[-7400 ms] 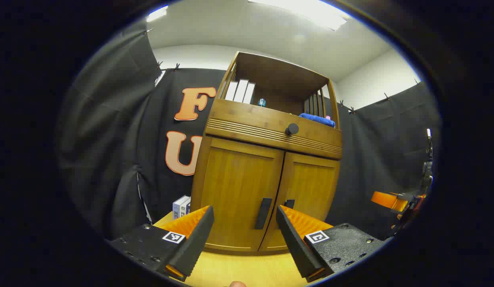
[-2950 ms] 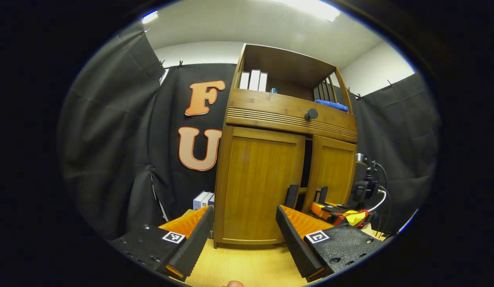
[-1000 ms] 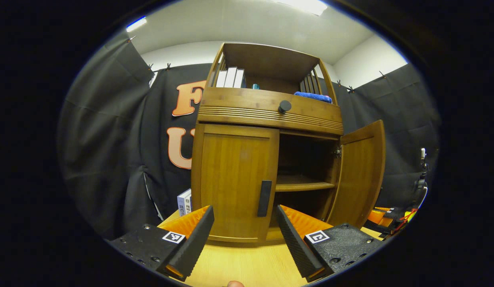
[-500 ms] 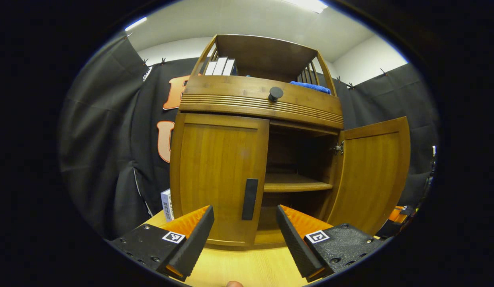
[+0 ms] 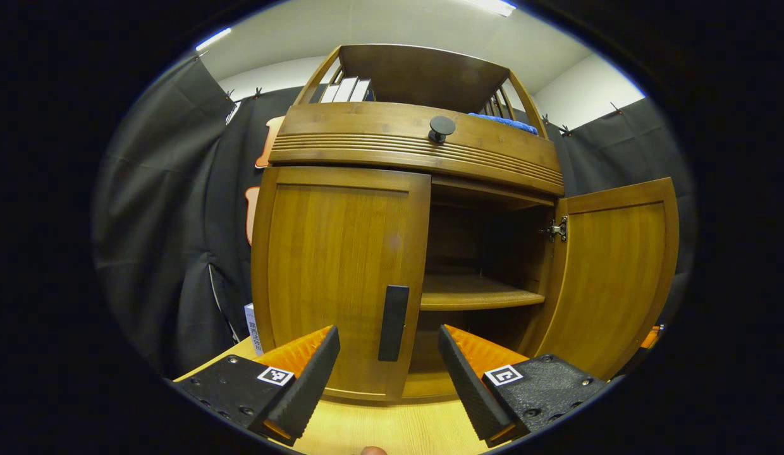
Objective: Open the right door of the double-door shoe cabinet with the right hand, and open the left door with the left hand.
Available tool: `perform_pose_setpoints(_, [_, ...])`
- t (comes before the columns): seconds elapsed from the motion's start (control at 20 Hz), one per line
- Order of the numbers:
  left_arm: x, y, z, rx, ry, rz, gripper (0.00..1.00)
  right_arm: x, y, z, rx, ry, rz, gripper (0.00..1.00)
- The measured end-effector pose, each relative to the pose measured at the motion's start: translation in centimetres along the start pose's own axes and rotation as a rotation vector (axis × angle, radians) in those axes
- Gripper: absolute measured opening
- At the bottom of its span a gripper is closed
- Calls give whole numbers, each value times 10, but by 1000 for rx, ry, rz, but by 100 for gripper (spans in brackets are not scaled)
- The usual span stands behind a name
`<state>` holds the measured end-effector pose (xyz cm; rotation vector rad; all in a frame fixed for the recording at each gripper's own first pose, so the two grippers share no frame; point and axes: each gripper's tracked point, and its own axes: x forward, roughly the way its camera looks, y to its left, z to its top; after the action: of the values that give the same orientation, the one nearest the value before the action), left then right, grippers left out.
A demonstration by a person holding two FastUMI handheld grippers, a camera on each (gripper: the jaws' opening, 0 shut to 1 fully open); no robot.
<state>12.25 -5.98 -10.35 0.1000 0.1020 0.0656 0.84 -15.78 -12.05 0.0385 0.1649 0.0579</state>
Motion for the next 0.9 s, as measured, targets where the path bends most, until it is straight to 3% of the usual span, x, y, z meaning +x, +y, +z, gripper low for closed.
perform_pose_setpoints(0.25, [23,-9,-11,15,19,2,92,-5,-12,-3,-5,-3,4,9])
perform_pose_setpoints(0.3, [28,-11,-14,15,23,2,92,-7,-13,-4,4,1,3,1])
perform_pose_setpoints(0.35, [33,-11,-15,15,26,3,92,-9,-15,-5,14,5,0,2])
perform_pose_setpoints(0.5, [50,-10,-24,17,39,9,92,-21,-17,-2,8,-8,-18,18])
perform_pose_setpoints(0.65, [73,-8,-31,13,49,7,92,-30,-37,15,-34,-56,-115,12])
perform_pose_setpoints(0.7, [79,-7,-34,12,52,7,92,-35,-42,16,-41,-66,-140,0])
perform_pose_setpoints(0.75, [86,-6,-36,11,60,8,92,-33,-43,18,-38,-71,-143,0])
perform_pose_setpoints(0.8, [93,-5,-39,11,67,3,92,-35,-47,19,-34,-74,-158,16])
perform_pose_setpoints(0.85, [99,-5,-43,13,76,-1,92,-38,-48,22,-22,-80,-161,18])
perform_pose_setpoints(0.9, [105,-4,-47,16,88,-1,98,-41,-50,25,-9,-83,-168,45])
